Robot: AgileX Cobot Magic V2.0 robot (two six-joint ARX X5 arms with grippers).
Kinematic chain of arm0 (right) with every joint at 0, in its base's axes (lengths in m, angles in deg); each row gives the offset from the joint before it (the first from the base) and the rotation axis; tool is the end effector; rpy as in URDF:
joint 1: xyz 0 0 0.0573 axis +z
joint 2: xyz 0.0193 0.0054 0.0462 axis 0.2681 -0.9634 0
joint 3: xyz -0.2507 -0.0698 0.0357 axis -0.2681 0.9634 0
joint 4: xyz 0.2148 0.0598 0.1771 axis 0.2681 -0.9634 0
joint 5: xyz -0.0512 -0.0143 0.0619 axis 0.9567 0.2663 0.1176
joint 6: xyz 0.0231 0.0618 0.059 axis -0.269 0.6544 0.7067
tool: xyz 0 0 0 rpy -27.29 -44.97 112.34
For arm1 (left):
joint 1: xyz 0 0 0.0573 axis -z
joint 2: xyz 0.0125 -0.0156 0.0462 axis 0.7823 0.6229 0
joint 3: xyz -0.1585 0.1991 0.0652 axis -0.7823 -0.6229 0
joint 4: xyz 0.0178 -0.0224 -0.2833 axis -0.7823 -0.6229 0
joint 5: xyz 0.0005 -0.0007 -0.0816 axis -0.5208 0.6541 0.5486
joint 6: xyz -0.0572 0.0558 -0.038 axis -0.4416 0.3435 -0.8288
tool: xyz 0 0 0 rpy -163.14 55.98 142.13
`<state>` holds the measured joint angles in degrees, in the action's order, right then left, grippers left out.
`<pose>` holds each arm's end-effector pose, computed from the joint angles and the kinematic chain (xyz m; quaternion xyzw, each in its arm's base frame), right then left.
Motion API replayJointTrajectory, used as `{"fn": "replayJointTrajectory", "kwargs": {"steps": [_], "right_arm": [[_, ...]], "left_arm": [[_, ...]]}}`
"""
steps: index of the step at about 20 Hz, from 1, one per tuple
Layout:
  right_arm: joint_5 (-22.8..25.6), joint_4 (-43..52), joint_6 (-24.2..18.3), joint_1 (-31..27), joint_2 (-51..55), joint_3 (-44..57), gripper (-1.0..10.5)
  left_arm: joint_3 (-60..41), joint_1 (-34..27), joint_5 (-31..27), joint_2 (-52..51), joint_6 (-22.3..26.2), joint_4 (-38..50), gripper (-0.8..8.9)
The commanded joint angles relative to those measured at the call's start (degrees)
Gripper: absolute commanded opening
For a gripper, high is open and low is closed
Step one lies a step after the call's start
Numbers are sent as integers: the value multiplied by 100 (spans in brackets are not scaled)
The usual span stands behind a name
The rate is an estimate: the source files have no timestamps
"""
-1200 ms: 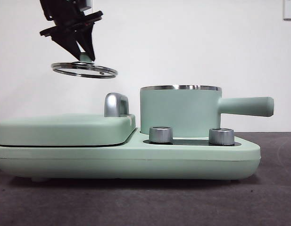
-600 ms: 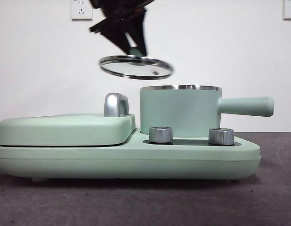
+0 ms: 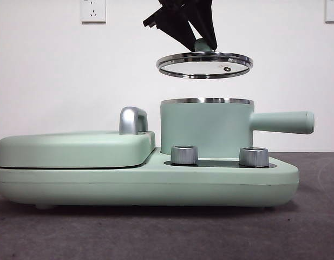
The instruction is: Put the buns in a small steamer
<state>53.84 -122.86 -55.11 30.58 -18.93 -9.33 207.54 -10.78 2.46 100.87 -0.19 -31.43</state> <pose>0.1132 0.1002 0.2759 -0.0060 0.3135 0.2575 0.9140 0.3633 -0.3298 0.3439 0.1459 0.3739 -0.4090 0.8195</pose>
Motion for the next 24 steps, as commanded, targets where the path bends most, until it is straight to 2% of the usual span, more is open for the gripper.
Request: {"fn": "replayJointTrajectory", "kwargs": {"steps": [1, 8, 22, 24], "right_arm": [[26, 61, 37, 57, -9, -22, 430], [-20, 446, -28, 59, -9, -22, 430], [-15, 461, -28, 59, -9, -22, 429], [-15, 461, -28, 59, -9, -22, 429]], "left_arm": [[136, 26, 13, 162, 59, 120, 10], [136, 33, 11, 485, -28, 236, 10], [136, 37, 11, 946, -162, 96, 10], [136, 39, 11, 953, -210, 83, 60]]}}
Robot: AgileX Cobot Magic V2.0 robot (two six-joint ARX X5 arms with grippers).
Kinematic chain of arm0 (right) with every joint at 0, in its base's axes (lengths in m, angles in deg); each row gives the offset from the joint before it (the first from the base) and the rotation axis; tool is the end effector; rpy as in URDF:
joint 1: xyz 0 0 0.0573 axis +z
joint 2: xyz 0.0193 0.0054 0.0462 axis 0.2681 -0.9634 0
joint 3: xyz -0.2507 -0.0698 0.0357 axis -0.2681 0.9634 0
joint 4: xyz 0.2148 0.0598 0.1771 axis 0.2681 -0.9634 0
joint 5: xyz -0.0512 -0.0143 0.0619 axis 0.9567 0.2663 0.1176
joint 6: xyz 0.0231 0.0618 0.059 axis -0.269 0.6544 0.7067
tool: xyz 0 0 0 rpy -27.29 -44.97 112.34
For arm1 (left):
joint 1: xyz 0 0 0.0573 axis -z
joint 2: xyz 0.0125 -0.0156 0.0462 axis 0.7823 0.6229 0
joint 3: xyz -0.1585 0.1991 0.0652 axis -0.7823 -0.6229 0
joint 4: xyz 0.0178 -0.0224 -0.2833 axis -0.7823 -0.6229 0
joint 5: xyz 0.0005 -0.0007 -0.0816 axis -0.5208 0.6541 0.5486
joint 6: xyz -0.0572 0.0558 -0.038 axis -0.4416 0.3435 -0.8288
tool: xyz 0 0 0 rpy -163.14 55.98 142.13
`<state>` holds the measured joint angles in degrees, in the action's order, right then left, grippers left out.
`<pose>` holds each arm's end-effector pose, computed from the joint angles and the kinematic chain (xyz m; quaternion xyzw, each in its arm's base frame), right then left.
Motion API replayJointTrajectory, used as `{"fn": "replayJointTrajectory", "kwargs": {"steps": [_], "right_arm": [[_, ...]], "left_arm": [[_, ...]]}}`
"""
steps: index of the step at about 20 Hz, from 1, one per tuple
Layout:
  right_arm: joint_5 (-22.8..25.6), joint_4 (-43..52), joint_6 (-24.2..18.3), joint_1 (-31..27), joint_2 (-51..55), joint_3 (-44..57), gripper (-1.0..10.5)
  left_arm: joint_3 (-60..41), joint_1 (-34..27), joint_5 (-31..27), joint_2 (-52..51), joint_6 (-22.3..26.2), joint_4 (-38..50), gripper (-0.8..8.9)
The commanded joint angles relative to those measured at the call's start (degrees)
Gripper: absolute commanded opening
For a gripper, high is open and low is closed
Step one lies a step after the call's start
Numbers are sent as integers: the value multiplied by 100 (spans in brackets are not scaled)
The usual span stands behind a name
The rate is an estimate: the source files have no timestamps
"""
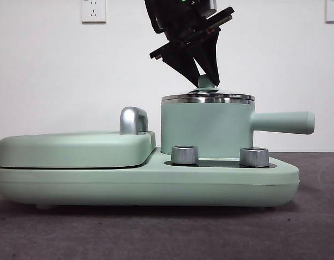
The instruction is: Put the buns in a small steamer
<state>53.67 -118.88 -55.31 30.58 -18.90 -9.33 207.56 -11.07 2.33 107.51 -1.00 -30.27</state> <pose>0.1168 0.1043 0.2842 0.0094 0.2845 0.2669 0.9207 0.3857 -0.3454 0.2896 0.1502 0.4188 -0.3963 0.8031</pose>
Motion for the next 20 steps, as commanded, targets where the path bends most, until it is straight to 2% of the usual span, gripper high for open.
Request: {"fn": "replayJointTrajectory", "kwargs": {"steps": [1, 4, 6, 14, 20], "right_arm": [[0, 63, -9, 59, -11, -22, 429], [0, 63, -9, 59, -11, -22, 429], [2, 63, -9, 59, -11, -22, 429], [-17, 66, -7, 59, -11, -22, 429], [-518, 308, -83, 59, -11, -22, 429]], "left_arm": [[142, 76, 24, 286, -168, -11, 133], [155, 28, 24, 138, -387, -15, 431], [155, 0, 24, -52, -496, -87, 507], [153, -4, 24, -1650, -525, -1663, 497], [-83, 24, 24, -3045, -507, -2326, 491]]}}
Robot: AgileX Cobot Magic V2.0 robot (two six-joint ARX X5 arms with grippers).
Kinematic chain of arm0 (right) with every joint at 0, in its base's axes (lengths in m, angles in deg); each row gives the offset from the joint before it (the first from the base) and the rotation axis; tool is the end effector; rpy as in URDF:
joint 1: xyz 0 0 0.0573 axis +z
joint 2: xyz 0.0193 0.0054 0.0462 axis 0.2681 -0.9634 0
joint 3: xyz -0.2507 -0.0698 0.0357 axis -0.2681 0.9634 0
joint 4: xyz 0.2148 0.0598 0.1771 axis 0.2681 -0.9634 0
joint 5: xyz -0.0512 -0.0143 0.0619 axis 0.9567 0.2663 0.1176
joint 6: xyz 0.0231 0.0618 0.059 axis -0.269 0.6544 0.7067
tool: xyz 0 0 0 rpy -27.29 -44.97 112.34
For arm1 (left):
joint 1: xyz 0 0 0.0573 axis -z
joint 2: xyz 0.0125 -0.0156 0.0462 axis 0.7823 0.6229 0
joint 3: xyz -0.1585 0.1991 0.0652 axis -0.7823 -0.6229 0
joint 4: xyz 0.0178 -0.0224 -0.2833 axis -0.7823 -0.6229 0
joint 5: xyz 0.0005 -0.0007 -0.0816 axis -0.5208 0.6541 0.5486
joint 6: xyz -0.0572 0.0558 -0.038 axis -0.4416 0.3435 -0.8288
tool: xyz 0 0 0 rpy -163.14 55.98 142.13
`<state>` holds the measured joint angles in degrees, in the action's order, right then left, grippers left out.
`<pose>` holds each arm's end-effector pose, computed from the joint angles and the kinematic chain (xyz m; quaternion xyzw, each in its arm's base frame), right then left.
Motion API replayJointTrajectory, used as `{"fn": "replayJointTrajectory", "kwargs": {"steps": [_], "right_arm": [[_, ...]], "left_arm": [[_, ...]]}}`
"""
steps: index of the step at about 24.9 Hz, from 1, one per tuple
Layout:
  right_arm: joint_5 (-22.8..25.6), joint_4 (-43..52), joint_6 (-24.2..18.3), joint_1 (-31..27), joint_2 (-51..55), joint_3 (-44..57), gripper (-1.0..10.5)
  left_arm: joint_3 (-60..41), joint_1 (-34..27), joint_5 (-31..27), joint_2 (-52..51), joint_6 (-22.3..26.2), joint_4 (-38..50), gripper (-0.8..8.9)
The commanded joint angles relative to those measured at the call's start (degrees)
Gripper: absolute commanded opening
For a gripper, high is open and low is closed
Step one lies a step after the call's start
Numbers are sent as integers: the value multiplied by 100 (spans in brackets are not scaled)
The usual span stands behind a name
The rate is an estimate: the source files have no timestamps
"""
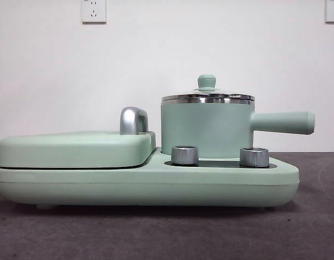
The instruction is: Put the buns in a small steamer
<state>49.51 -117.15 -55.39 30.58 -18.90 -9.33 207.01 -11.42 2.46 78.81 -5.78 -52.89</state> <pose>0.1148 0.1101 0.2875 0.0226 0.2808 0.3023 0.9106 0.2479 -0.2257 0.4577 0.1034 0.3934 -0.3858 0.8281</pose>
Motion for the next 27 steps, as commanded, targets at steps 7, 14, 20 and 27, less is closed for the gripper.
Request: {"fn": "replayJointTrajectory", "kwargs": {"steps": [7, 14, 20, 27], "right_arm": [[-216, 426, -149, 59, -11, -22, 429], [-581, 452, -271, 59, -13, -22, 429], [-654, 452, -273, 59, -11, -22, 429], [-651, 452, -271, 59, -13, -22, 429]], "left_arm": [[-1644, 59, 11, -1585, -164, 295, 491], [-4629, 57, 11, -3506, -848, 1875, 491], [-6857, 57, 2, -5003, -1537, 3709, 491], [-7864, 46, -192, -5744, -1832, 4039, 425]]}}
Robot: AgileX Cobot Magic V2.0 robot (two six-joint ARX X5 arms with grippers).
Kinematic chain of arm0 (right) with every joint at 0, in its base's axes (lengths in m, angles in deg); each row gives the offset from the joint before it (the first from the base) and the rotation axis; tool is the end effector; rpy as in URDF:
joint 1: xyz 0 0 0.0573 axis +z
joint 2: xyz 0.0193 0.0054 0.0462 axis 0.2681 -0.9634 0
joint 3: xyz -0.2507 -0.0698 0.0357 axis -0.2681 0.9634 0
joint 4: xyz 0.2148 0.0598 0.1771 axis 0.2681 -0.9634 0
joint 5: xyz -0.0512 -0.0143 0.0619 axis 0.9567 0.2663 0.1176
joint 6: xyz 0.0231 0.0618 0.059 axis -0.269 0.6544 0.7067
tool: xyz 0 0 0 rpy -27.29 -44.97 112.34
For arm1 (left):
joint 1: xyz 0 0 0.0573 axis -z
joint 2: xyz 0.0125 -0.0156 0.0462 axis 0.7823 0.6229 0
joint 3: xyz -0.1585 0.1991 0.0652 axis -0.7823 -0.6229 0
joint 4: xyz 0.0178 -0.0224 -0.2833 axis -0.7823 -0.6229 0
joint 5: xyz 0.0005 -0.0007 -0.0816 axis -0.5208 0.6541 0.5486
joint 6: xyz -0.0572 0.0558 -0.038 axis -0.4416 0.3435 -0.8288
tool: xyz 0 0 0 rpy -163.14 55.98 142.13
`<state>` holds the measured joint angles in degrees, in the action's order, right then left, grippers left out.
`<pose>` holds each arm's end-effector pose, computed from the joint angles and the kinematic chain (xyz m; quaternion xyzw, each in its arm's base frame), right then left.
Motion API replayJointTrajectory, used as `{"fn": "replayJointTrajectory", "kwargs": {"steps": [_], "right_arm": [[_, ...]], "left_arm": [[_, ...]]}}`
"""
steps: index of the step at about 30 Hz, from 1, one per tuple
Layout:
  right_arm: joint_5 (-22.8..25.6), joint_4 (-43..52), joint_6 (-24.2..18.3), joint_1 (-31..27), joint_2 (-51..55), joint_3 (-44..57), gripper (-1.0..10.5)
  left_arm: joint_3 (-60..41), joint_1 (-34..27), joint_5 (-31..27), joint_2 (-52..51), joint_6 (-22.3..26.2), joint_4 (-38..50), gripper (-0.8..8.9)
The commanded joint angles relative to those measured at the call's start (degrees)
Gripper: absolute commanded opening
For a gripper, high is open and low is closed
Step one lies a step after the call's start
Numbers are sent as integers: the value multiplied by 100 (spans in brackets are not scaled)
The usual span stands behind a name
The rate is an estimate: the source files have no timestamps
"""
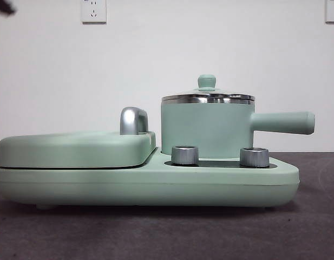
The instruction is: Put the buns in a small steamer
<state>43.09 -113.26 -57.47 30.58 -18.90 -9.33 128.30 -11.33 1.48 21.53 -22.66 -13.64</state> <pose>0.1120 0.1194 0.2960 0.0299 0.2577 0.3635 0.8947 0.1403 -0.1339 0.2950 -0.0619 0.3075 -0.3600 0.8786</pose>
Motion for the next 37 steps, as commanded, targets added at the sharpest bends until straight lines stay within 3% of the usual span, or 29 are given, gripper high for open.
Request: {"fn": "replayJointTrajectory", "kwargs": {"steps": [1, 3, 4, 5, 27, 31, 37], "right_arm": [[-9, 63, -63, 59, -13, -22, 429], [-37, 57, -63, 59, -13, -22, 375], [-90, 52, -66, 59, -15, -22, 241], [-168, 50, -79, 59, -15, -22, 12], [-138, 61, -50, 61, -11, -24, 20], [-138, 61, -50, 61, -11, -24, 20], [-138, 61, -50, 61, -11, -24, 20]], "left_arm": [[-9, 37, -140, -35, -133, 98, 333], [-9, 37, -162, -37, -44, 74, 14], [-9, 37, -162, -35, -24, 83, 20], [-9, 37, -162, -35, -2, 101, 10], [-142, -155, -153, -258, -7, 293, 8], [-542, -907, -153, -791, -4, 439, 8], [-2149, -2415, -160, -2122, 153, 1923, 8]]}}
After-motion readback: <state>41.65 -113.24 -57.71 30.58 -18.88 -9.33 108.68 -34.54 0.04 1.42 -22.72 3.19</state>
